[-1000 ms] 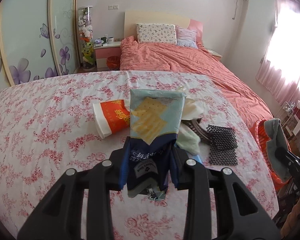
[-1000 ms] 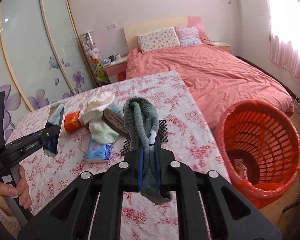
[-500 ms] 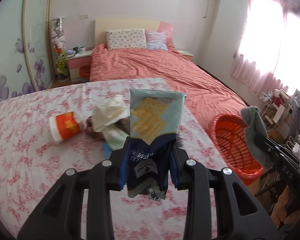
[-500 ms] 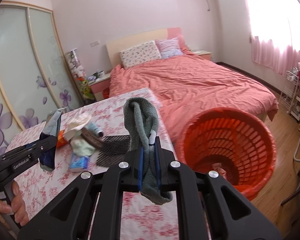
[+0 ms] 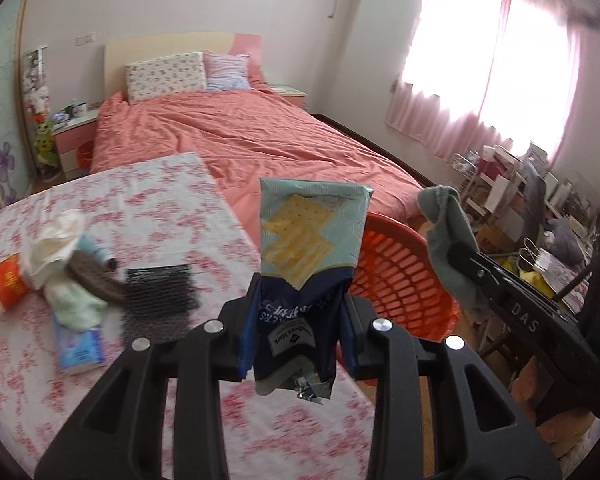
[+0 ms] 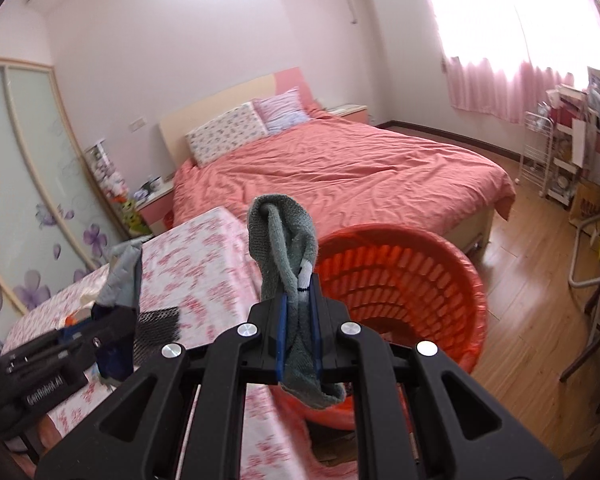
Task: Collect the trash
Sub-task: 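Carry the sock and blue wrapper in both grippers over the basket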
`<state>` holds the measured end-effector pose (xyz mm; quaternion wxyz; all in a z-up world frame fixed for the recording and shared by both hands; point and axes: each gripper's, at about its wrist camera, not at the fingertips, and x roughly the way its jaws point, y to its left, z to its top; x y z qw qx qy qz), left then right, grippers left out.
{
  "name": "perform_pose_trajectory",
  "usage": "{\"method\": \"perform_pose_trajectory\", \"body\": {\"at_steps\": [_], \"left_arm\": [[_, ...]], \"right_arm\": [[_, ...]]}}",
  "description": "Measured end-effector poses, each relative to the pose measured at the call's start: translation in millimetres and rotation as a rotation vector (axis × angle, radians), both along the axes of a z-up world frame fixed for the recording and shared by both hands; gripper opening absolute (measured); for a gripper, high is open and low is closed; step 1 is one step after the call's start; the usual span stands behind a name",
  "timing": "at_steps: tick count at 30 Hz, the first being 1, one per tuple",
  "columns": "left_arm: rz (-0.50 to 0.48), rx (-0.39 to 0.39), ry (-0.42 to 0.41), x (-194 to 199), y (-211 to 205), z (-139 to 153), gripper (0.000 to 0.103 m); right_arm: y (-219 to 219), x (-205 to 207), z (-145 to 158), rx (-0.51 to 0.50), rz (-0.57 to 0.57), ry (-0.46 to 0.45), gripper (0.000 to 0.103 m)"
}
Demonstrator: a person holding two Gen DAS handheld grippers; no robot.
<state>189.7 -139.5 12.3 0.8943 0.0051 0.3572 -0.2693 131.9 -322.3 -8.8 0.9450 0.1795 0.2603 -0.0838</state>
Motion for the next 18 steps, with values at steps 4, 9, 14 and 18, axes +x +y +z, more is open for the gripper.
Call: {"method": "perform_pose_trajectory", "body": {"at_steps": [4, 9, 14, 18], "left_arm": [[-0.063, -0.003, 0.017, 7, -37, -11, 0.034], [-0.114, -0.006, 0.041, 19, -70, -27, 0.034], [-0.135, 0.006, 0.066, 32, -92, -40, 0.036], [-0.108, 0.028, 0.075, 45, -97, -51, 0.047]], "right_arm": [[-23, 3, -7, 0.033, -0.036, 0.004, 0.01], [-41, 9, -17, 0.044, -0.061, 0.018, 0.01], [-52, 15, -24, 0.064, -0.073, 0.029, 0.01], [-57, 19, -29, 0.053, -0.08, 0.016, 0.021]]}}
